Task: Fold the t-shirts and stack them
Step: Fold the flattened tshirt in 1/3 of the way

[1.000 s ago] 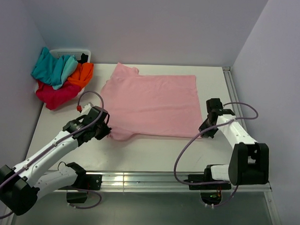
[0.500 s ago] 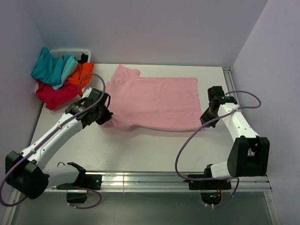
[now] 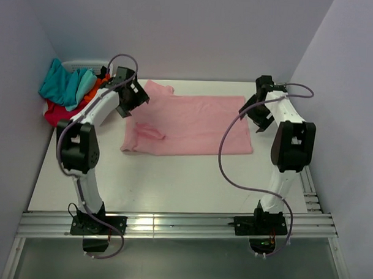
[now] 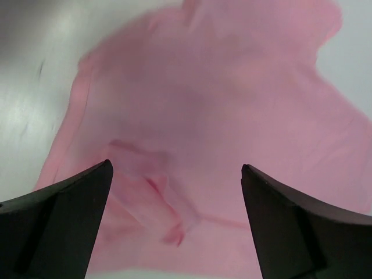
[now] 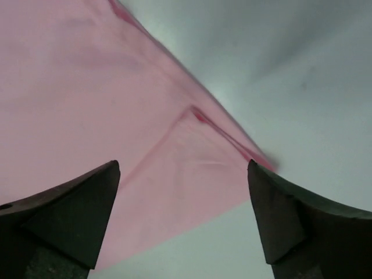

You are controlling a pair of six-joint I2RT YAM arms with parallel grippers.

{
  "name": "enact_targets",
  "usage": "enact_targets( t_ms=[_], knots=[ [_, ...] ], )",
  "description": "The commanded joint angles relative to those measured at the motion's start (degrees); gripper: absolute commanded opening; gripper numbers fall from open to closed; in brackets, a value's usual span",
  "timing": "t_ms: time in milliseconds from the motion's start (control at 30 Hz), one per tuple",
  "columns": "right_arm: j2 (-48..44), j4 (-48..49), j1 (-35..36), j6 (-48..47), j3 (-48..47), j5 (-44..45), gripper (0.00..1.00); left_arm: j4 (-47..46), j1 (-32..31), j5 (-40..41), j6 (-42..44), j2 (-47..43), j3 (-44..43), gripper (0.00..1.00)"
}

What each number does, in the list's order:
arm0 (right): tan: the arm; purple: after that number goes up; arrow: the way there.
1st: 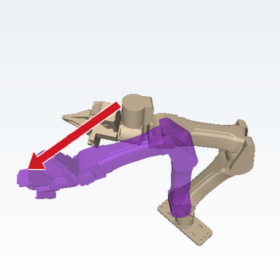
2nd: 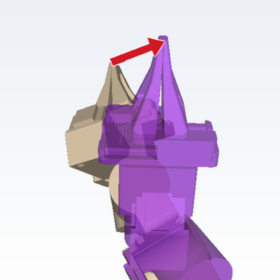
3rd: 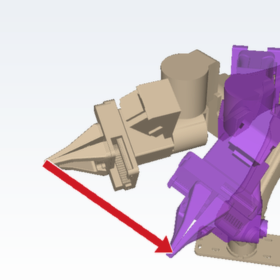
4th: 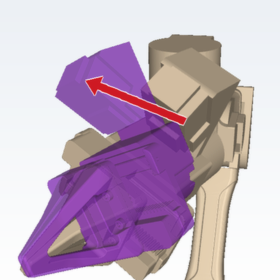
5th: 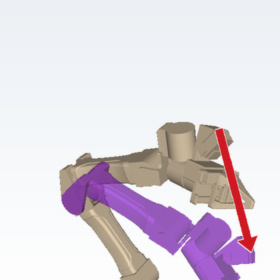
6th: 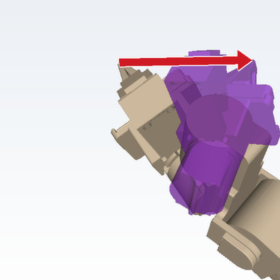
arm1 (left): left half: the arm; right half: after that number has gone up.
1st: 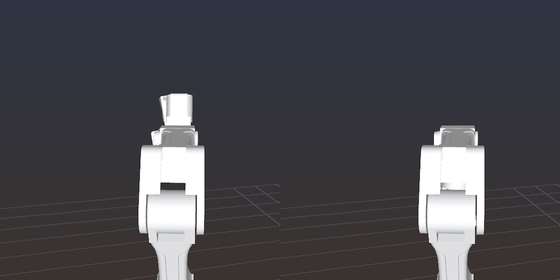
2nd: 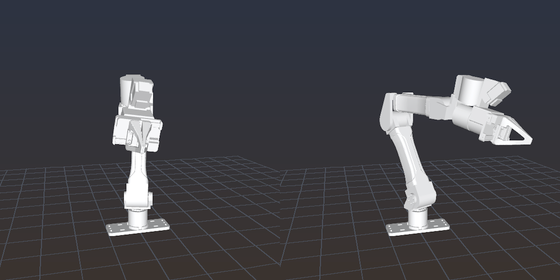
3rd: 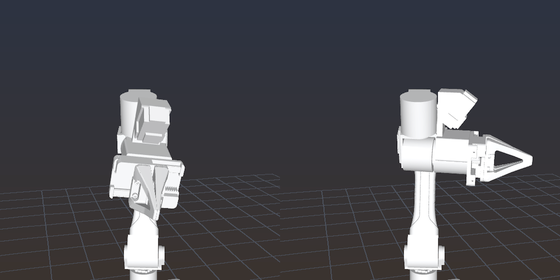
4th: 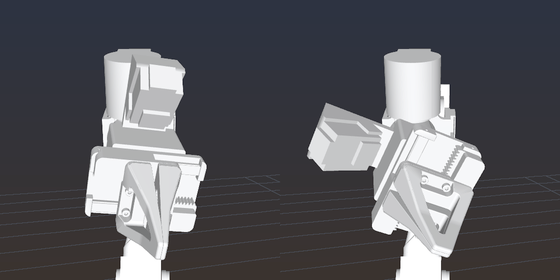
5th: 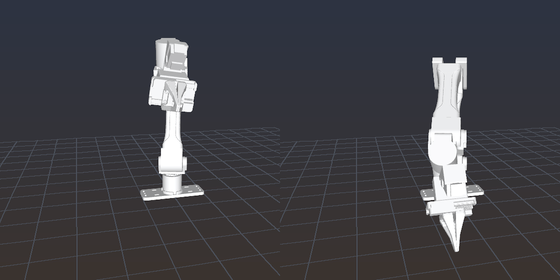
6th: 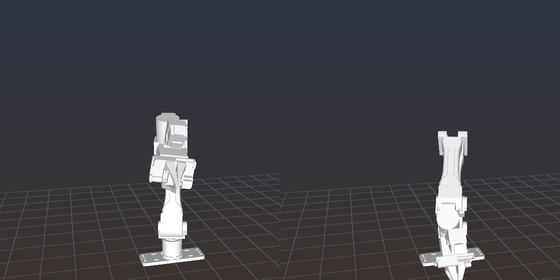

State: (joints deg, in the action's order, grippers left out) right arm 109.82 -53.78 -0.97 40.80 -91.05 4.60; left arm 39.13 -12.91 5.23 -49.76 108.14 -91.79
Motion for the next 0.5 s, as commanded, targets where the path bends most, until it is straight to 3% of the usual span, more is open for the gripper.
enact_targets(
  t_ms=[0,67,200,367,467],
  knots=[
    [5.6,-1.2,-0.4,-1.2,-11.1,-1.1,1.0,3.1,2.3,-0.8,4.2,9.4,-14.3,0.99],
    [6.3,-2.7,-0.3,-2.1,-16.6,-0.2,1.0,3.8,2.6,-1.5,3.4,10.6,-19.8,1.0],
    [1.3,-2.7,-0.4,-4.0,-16.0,0.6,1.0,0.9,2.6,-2.5,2.0,5.3,-17.2,1.0],
    [-10.6,-1.0,-0.3,-3.5,-3.2,-1.2,1.0,0.9,1.8,-3.2,1.6,-3.4,-5.7,0.96],
    [-16.6,1.1,-0.3,-3.3,4.6,-3.6,0.88,-1.5,0.0,-3.7,1.2,-9.8,4.8,0.86]
  ],
)
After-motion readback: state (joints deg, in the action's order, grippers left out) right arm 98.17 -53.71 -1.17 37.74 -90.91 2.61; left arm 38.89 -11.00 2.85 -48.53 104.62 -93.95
